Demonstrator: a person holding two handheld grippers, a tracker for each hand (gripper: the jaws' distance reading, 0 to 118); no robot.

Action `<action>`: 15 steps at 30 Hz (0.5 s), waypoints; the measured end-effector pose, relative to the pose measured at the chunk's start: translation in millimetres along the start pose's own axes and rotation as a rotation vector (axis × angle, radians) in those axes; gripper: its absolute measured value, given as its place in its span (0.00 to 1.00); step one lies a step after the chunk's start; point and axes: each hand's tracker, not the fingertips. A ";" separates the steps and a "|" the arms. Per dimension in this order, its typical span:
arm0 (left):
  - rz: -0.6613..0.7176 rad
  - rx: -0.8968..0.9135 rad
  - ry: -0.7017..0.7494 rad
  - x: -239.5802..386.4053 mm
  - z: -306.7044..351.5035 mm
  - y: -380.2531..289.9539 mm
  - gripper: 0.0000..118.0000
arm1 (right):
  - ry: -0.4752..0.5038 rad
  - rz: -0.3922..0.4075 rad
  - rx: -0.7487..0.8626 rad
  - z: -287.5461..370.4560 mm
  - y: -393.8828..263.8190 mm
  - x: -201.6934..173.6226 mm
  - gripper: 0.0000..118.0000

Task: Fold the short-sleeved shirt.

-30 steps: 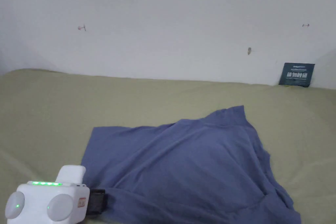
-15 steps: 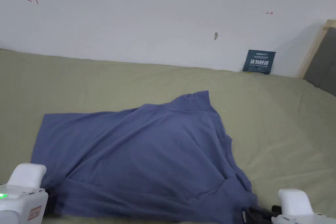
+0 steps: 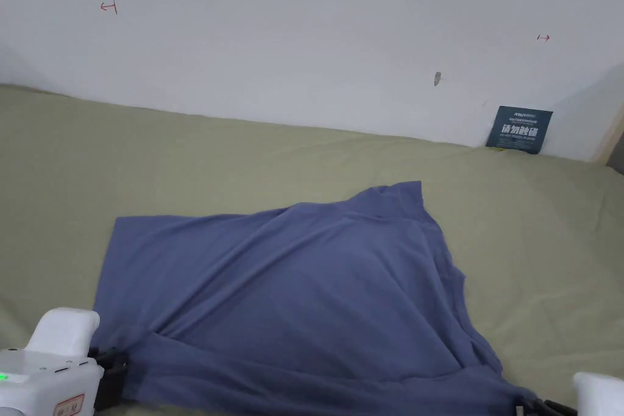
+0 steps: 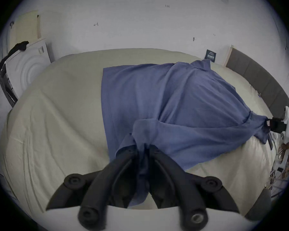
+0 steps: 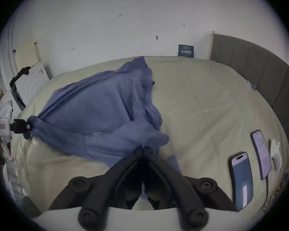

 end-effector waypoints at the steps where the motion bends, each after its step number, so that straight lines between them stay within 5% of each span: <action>1: 0.005 0.012 -0.006 0.4 4.2 -0.5 0.09 | -0.006 0.017 0.030 6.6 2.6 -1.9 0.02; 11: -0.072 0.063 -0.049 -1.1 38.3 13.0 0.09 | 0.029 0.063 0.257 31.7 48.6 -10.2 0.02; 15: -0.024 0.063 -0.089 -13.3 40.1 24.4 0.09 | 0.048 0.184 0.269 7.4 81.4 -18.9 0.02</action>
